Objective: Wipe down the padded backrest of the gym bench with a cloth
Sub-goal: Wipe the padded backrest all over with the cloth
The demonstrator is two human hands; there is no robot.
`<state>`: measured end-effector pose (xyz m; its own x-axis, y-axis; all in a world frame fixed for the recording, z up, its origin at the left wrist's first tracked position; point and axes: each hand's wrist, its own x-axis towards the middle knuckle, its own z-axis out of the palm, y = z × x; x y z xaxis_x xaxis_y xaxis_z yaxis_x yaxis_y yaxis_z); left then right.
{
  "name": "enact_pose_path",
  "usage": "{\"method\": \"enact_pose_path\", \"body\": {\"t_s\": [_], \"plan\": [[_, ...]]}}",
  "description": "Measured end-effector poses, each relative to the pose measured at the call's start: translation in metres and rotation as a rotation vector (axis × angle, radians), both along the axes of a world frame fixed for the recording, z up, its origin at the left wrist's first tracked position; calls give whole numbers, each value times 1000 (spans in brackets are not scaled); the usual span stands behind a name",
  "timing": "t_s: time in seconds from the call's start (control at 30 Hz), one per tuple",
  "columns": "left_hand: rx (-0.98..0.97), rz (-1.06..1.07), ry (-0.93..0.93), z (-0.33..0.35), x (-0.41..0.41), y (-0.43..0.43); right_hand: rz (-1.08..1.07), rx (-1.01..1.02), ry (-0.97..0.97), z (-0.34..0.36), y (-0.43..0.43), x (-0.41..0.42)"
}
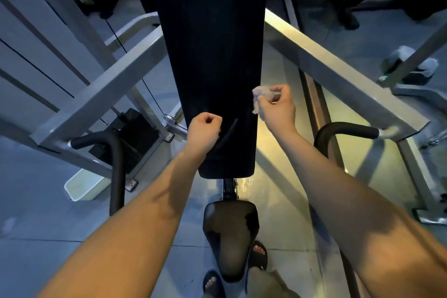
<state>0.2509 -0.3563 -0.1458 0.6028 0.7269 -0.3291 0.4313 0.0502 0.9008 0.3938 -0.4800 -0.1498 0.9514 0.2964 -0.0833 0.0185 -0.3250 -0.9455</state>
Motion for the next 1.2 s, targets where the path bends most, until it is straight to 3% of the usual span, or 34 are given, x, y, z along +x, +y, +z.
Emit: {"method": "enact_pose_path", "body": {"t_s": [0.17,0.33,0.57,0.83,1.03,1.2], "plan": [[108,65,74,-18,22,18,63,-62,-417,7,48,50],[160,101,152,-38,26,30,69,-122,-669,-24,80,62],[171,107,184,-78,22,46,-11,-153,-583,-99,69,30],[328,111,103,-124,7,75,-37,-148,-406,-161,53,1],[264,287,27,-139,29,107,-221,43,-479,-148,49,17],[247,352,-64,-184,49,117,-102,124,-603,-163,57,29]]}}
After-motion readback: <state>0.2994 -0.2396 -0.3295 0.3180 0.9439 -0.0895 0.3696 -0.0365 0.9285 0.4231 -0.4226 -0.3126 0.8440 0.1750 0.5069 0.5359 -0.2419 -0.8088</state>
